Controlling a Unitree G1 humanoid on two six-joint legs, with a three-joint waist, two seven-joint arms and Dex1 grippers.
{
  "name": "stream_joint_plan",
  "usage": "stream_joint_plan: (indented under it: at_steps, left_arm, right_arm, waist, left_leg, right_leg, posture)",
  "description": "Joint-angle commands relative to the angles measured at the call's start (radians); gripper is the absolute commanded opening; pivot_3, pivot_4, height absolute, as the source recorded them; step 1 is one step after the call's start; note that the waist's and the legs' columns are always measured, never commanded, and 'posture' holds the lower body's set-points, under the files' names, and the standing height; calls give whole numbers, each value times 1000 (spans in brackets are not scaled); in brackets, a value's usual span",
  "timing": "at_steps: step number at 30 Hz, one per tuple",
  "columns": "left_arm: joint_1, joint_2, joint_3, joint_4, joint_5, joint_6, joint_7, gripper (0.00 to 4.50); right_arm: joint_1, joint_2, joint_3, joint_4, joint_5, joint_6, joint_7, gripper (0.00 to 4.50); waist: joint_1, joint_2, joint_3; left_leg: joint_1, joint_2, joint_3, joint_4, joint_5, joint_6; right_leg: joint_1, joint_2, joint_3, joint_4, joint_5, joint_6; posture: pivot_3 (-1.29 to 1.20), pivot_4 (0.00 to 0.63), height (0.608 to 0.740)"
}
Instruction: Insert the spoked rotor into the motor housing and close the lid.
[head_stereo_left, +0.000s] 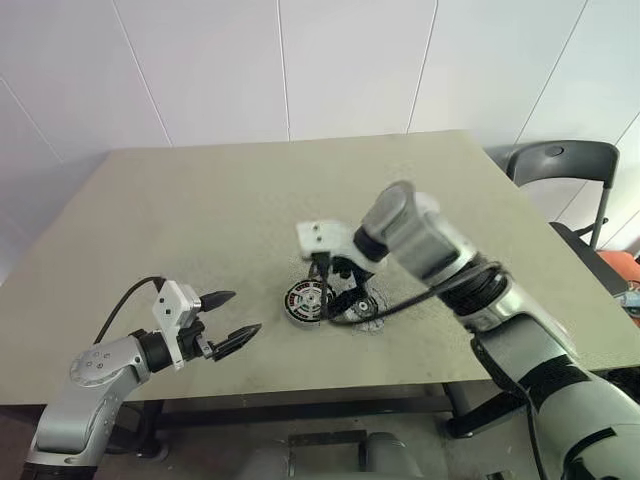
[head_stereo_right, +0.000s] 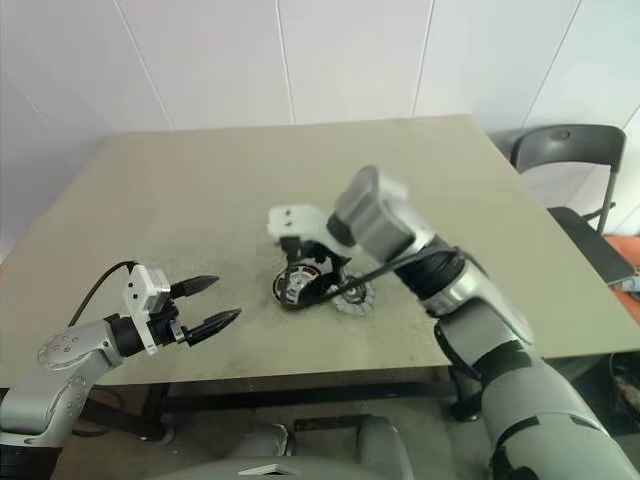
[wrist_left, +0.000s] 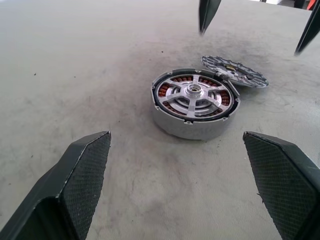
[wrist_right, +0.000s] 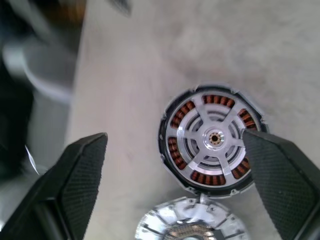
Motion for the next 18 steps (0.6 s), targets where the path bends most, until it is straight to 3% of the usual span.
stream_joint_plan:
  at_steps: [1, 4, 6, 9, 13, 18]
  left_arm:
    - [-14, 2, 3, -6, -1, -17, -9, 4500]
    - [-23, 2, -1, 3, 2, -19, -12, 4500]
    - [-29, 4, -1, 9, 2, -21, -17, 4500]
    - [-34, 6, 0, 17, 3, -23, -24, 4500]
    - [-41, 6, -4, 28, 8, -27, -33, 4500]
    - [-54, 3, -11, 41, 14, -30, -41, 4500]
  right_arm:
    - [29, -33, -104, -34, 105, 179, -52, 4481]
    - [62, -66, -152, -54, 182, 295, -99, 4481]
    - [125, -24, -311, -46, 237, 392, -193, 4481]
    - [191, -45, -417, -59, 295, 530, -284, 4481]
    - [264, 9, -639, -50, 377, 629, -418, 4481]
    - [364, -97, -661, 31, 581, 633, -498, 4481]
  waist:
    - [1, 0, 0]
    - [-2, 0, 0]
    - [-3, 0, 0]
    - [2, 0, 0]
    - [2, 0, 0]
    - [6, -1, 0]
  left_leg:
    - [-1, 0, 0, 0, 0, 0]
    - [-5, 0, 0, 1, 0, 0]
    - [-11, 0, 1, 2, 0, 0]
    - [-14, 0, 1, 2, 0, 1]
    - [-14, 1, 2, 2, 0, 0]
    - [-13, 1, 2, 4, 0, 0]
  right_leg:
    - [-1, 0, 0, 0, 0, 0]
    - [-4, 0, 0, 0, 0, 0]
    - [-10, 0, 0, 1, 1, -1]
    - [-13, 1, 0, 0, 5, -4]
    - [-13, 1, 0, 0, 5, -3]
    - [-10, 2, 0, -1, 3, -4]
  posture:
    - [0, 0, 740]
    - [0, 0, 740]
    - [0, 0, 740]
    - [0, 0, 740]
    - [0, 0, 740]
    - [0, 0, 740]
